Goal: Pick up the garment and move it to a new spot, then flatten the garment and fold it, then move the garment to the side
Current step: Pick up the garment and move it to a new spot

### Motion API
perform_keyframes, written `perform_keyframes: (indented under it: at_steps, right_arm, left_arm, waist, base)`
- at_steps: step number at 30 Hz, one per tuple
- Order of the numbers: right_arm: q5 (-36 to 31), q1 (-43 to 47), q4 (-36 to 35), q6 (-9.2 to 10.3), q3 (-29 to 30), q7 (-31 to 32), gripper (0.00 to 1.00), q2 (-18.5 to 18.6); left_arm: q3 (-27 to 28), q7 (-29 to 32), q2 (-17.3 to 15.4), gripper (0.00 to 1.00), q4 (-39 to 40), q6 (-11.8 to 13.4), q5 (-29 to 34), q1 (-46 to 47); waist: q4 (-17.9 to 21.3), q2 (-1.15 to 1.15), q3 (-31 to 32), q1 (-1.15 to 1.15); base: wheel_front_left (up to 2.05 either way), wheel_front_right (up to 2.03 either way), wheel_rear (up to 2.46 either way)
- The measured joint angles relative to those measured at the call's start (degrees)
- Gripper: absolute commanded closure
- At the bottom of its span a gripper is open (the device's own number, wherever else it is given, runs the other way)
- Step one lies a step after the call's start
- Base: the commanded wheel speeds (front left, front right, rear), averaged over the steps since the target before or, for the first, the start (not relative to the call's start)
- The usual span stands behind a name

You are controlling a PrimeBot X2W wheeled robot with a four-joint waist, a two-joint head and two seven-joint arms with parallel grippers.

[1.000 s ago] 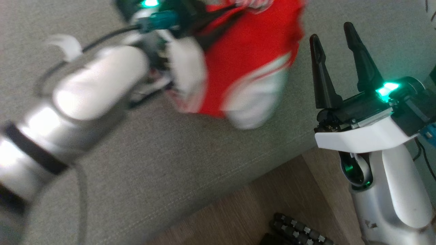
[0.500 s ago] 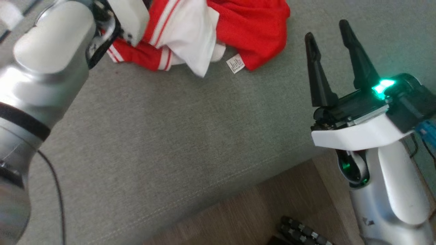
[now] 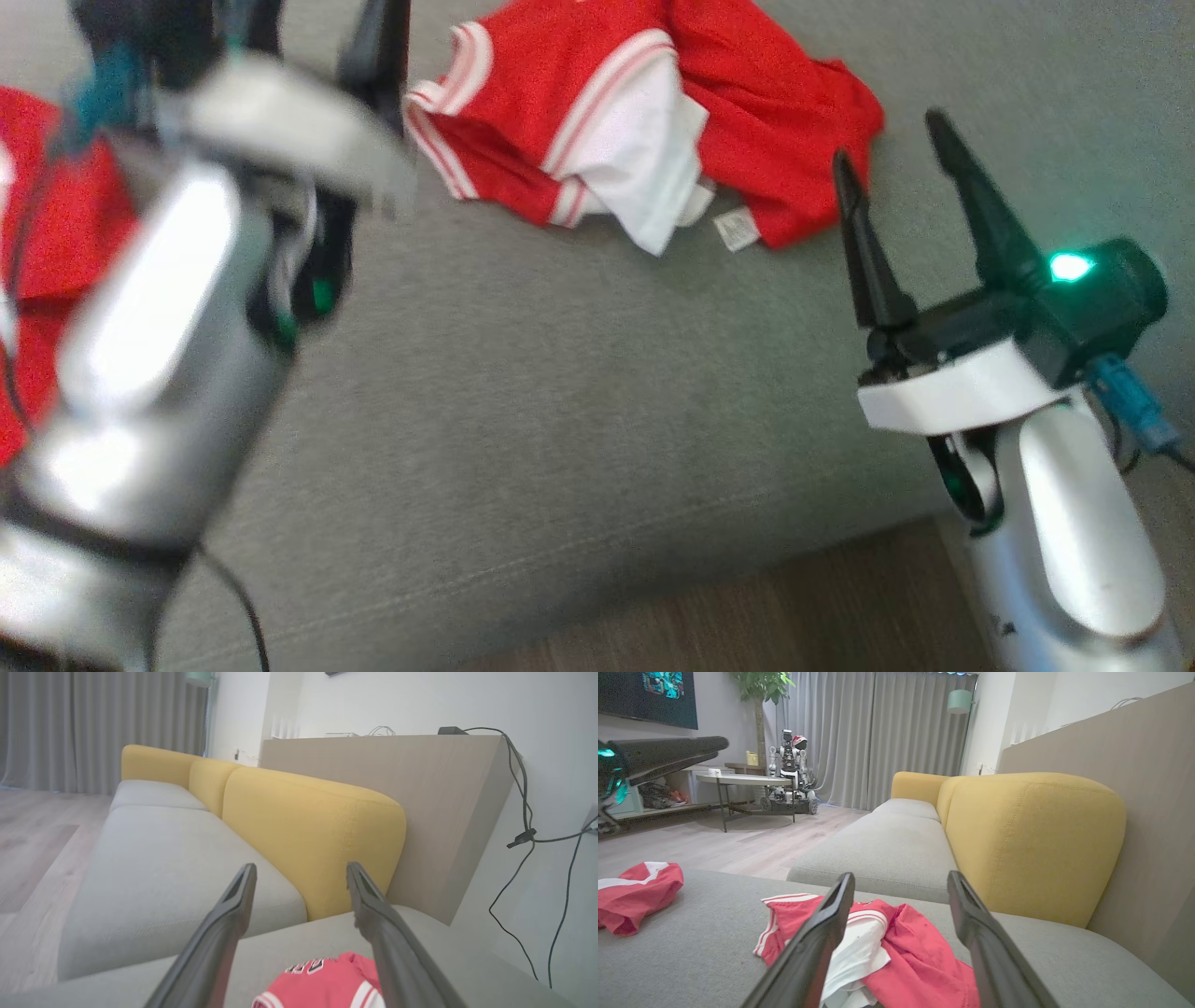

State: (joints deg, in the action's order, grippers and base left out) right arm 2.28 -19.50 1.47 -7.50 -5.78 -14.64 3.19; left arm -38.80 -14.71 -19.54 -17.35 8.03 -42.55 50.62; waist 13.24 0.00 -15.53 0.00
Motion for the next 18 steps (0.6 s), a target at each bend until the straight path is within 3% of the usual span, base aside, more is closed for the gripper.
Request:
perform_keyframes:
  at_steps: [6,11,18]
  right_arm:
    - [-1.3,3.0,1.1,0.0,2.7,0.0,0.0,0.0]
    - [-1.7,6.4,1.9,0.0,3.7,0.0,0.0,0.0]
    - [-1.7,9.3,2.1,0.0,3.7,0.0,0.0,0.0]
  left_arm:
    - [8.0,0.0,2.0,0.0,12.0,1.0,8.3,-19.6]
    - [14.8,0.0,6.4,0.0,16.0,0.9,15.3,-33.1]
    - [24.0,0.0,14.3,0.0,19.0,-1.3,23.6,-45.8]
  waist:
    - [-4.3,0.0,4.0,0.0]
    - [-6.7,0.0,6.8,0.0]
    - [-7.8,0.0,8.9,0.0]
  base:
    - [0.0,0.0,0.0]
    - [0.0,0.0,0.0]
    - [0.0,0.0,0.0]
